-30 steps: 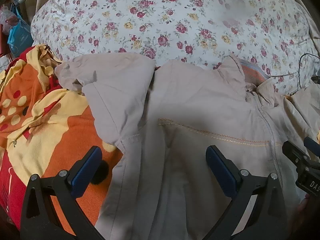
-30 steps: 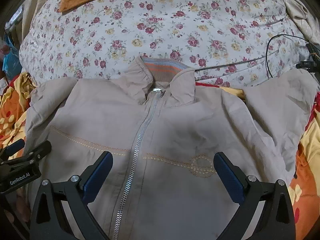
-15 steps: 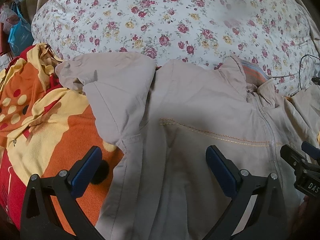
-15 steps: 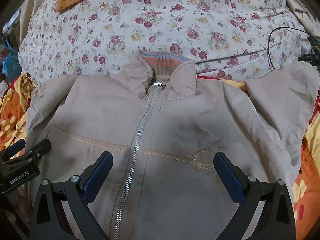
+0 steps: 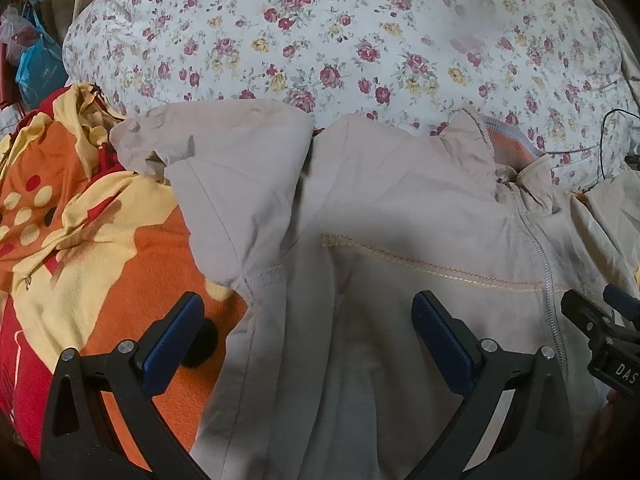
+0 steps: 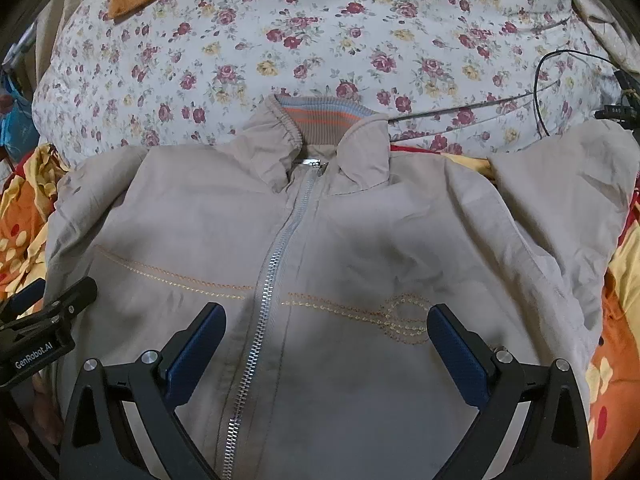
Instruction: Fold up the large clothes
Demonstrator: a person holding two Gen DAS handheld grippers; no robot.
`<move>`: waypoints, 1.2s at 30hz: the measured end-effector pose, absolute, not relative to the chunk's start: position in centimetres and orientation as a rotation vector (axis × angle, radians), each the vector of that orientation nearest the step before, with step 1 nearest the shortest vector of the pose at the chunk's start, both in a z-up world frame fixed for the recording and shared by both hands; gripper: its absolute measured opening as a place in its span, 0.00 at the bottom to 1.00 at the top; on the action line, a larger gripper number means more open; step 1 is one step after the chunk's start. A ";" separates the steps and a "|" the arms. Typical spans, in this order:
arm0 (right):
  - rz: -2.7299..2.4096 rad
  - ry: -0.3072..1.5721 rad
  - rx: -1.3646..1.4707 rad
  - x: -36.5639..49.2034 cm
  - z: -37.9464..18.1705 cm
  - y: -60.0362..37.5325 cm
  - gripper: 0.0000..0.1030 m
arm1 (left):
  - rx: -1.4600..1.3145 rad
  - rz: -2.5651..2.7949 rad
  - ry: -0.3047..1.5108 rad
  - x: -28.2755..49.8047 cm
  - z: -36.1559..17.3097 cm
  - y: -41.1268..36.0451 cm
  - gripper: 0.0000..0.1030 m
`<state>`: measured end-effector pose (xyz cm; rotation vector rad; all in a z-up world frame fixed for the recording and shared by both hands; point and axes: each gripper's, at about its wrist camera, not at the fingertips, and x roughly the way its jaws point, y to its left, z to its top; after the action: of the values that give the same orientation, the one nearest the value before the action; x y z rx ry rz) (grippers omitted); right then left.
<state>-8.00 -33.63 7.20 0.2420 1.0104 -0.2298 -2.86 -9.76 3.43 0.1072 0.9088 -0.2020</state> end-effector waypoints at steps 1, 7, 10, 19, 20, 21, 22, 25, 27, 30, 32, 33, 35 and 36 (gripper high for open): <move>-0.231 1.008 0.242 -8.0 7.2 -33.7 0.98 | 0.106 -0.202 0.908 -2.9 3.4 -9.8 1.00; -0.235 1.009 0.243 -8.0 7.1 -33.7 0.98 | 0.106 -0.201 0.910 -2.8 3.4 -9.7 1.00; -0.238 1.006 0.235 -8.1 7.0 -33.7 0.98 | 0.104 -0.199 0.908 -2.8 3.4 -9.7 1.00; -0.235 1.011 0.231 -8.0 6.9 -33.5 0.98 | 0.079 -0.212 0.902 -2.7 4.2 -9.2 1.00; -0.233 1.011 0.232 -8.0 6.9 -33.5 0.98 | 0.074 -0.207 0.896 -2.7 4.3 -9.1 1.00; -0.232 1.011 0.232 -8.0 6.9 -33.5 0.98 | 0.069 -0.204 0.894 -2.7 4.4 -9.0 1.00; -0.232 1.009 0.233 -8.0 6.9 -33.6 0.98 | 0.064 -0.201 0.898 -2.6 4.3 -8.9 1.00; -0.230 1.008 0.238 -8.0 6.9 -33.6 0.98 | 0.063 -0.197 0.916 -2.3 4.0 -8.8 1.00; -0.227 1.005 0.240 -8.1 6.9 -33.6 0.98 | 0.067 -0.194 0.918 -2.3 3.9 -8.8 1.00; -0.227 1.005 0.232 -8.1 6.9 -33.4 0.98 | 0.062 -0.191 0.910 -2.4 4.1 -8.7 1.00; -0.226 1.004 0.230 -8.1 6.9 -33.3 0.98 | 0.061 -0.190 0.910 -2.4 4.1 -8.7 1.00; -0.224 1.005 0.230 -8.1 6.9 -33.3 0.98 | 0.063 -0.189 0.911 -2.4 4.0 -8.7 1.00; -0.223 1.005 0.226 -8.1 6.9 -33.3 0.98 | 0.069 -0.187 0.914 -2.4 3.9 -8.7 1.00; -0.224 1.006 0.225 -8.1 6.9 -33.3 0.98 | 0.070 -0.186 0.914 -2.4 3.9 -8.7 1.00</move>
<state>-8.09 -33.28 6.87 0.2252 1.0056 -0.2237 -2.44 -8.69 3.88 0.0699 0.9136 -0.1864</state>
